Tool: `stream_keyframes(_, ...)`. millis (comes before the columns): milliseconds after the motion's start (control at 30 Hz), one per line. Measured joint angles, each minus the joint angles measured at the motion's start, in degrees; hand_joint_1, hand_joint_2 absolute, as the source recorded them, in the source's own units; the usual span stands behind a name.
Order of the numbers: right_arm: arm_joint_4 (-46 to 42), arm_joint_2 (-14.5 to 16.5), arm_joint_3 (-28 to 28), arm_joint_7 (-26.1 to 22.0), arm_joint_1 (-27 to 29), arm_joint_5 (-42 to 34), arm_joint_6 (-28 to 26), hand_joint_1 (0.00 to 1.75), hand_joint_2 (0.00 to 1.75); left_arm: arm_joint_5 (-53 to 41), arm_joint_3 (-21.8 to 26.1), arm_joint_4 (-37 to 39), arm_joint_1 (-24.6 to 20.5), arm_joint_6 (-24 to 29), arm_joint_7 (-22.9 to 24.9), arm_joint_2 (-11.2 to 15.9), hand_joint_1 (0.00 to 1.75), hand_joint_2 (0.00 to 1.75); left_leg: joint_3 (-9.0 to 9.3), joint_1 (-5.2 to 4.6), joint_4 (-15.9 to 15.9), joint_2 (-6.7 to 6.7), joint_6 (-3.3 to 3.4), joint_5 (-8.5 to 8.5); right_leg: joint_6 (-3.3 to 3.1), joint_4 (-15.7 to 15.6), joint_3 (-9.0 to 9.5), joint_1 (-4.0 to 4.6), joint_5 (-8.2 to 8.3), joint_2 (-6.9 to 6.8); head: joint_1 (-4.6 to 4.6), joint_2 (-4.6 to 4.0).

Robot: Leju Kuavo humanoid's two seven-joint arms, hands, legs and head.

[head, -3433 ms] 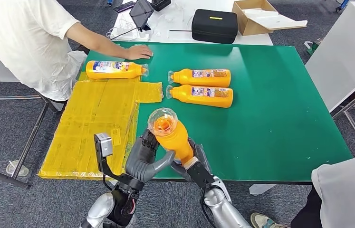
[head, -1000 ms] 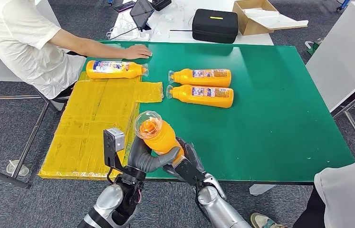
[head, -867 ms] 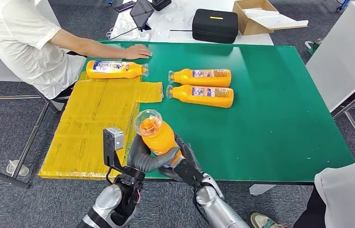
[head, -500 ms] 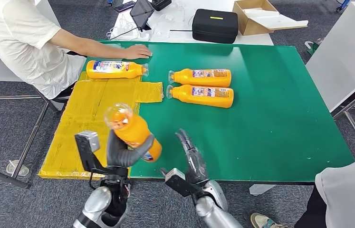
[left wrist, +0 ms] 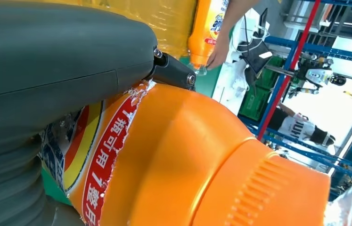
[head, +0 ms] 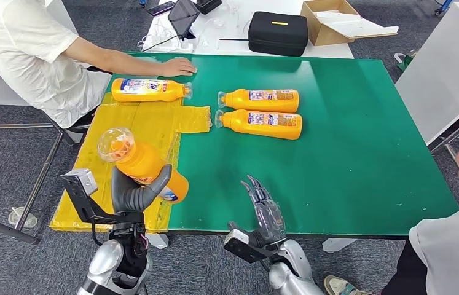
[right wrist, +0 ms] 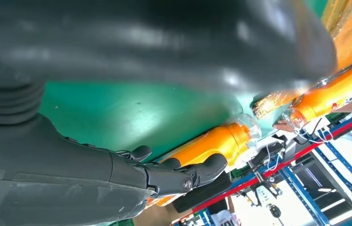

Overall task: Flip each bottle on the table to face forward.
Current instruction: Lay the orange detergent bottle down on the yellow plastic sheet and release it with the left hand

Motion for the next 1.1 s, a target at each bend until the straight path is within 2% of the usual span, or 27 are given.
stream_keyframes(100,-0.2,-0.3,-1.7,1.6,1.0,4.3,-0.4,0.0,0.0,2.6,1.6,-1.1,0.8,-0.5,0.5,-0.5,1.75,1.75,0.0,0.0,0.0,0.0,0.0,0.0,0.0,0.0,0.0,0.0,0.0,-0.02,0.01,0.0)
stream_keyframes(200,-0.4,-0.6,-5.1,0.2,2.5,5.6,-0.4,0.0,0.0,2.0,3.7,-1.9,1.3,0.3,0.9,-0.6,1.74,1.75,-0.02,0.0,0.0,-0.01,0.0,-0.01,0.0,0.0,0.0,-0.01,0.0,-0.03,0.01,0.0)
stream_keyframes(267,-0.4,-0.6,-7.5,-1.9,3.2,5.0,-0.5,0.0,0.0,-5.3,4.3,-1.5,1.1,4.4,0.1,-0.4,1.73,1.75,-0.02,-0.01,0.0,-0.02,0.0,-0.01,0.0,0.0,0.0,-0.01,0.0,-0.02,0.01,0.0)
stream_keyframes(333,-0.5,-0.5,-9.3,-3.8,3.6,3.7,-0.5,0.0,0.0,-17.7,4.4,0.2,0.4,9.9,-0.5,-0.1,1.71,1.75,-0.02,-0.01,0.0,-0.02,0.0,-0.01,0.0,0.0,0.0,0.0,0.0,-0.02,0.0,0.0)
stream_keyframes(433,-0.5,0.0,-10.0,-5.7,3.3,1.4,0.1,0.0,0.0,-38.7,4.0,7.2,-2.4,14.8,2.0,0.6,1.44,1.75,-0.01,0.0,0.0,-0.02,-0.01,0.05,0.0,0.0,0.01,0.0,0.0,-0.03,0.0,0.0)
stream_keyframes(533,-0.3,0.9,-9.8,-6.8,2.1,-0.1,1.1,0.0,0.0,-53.4,2.9,16.9,-6.2,14.0,6.3,1.4,1.19,1.75,-0.01,0.0,0.0,-0.01,-0.05,0.13,-0.02,0.0,-0.01,0.0,0.05,-0.02,0.0,0.0)
stream_keyframes(667,0.3,1.7,-9.0,-7.3,0.6,-0.9,2.0,0.0,0.0,-64.0,1.0,27.8,-11.4,10.1,11.8,2.4,1.09,1.75,-0.01,0.0,0.0,0.0,-0.04,0.21,-0.11,0.0,-0.03,0.0,0.15,-0.01,0.01,0.0)
stream_keyframes(767,0.7,2.3,-8.4,-7.7,-0.2,-1.4,2.6,0.0,0.0,-67.7,0.5,33.8,-14.9,7.2,14.2,2.8,0.75,1.75,-0.02,0.0,0.0,0.0,-0.04,0.21,-0.12,0.0,-0.04,0.0,0.15,-0.02,0.01,0.0)
stream_keyframes(900,1.2,2.9,-7.7,-8.4,-0.7,-2.5,3.6,0.0,1.75,-69.0,-0.3,39.7,-18.6,1.6,14.9,3.2,0.42,1.75,-0.04,0.0,0.0,-0.01,-0.04,0.21,-0.12,0.0,-0.03,0.0,0.15,-0.03,0.01,0.0)
stream_keyframes(967,1.4,3.1,-7.4,-8.8,-1.0,-3.1,4.2,0.0,1.75,-69.2,-0.8,41.7,-20.3,-1.3,14.9,3.4,0.39,1.75,-0.04,0.0,0.0,-0.02,-0.04,0.21,-0.12,0.0,-0.03,0.0,0.15,-0.03,0.02,0.0)
stream_keyframes(1100,1.8,3.5,-7.3,-9.0,-1.3,-3.7,4.6,0.0,1.75,-69.4,-1.4,44.5,-22.6,-4.3,14.9,3.5,0.03,1.75,-0.03,0.0,0.0,-0.02,-0.04,0.21,-0.12,0.0,-0.02,0.0,0.15,-0.03,-0.01,0.0)
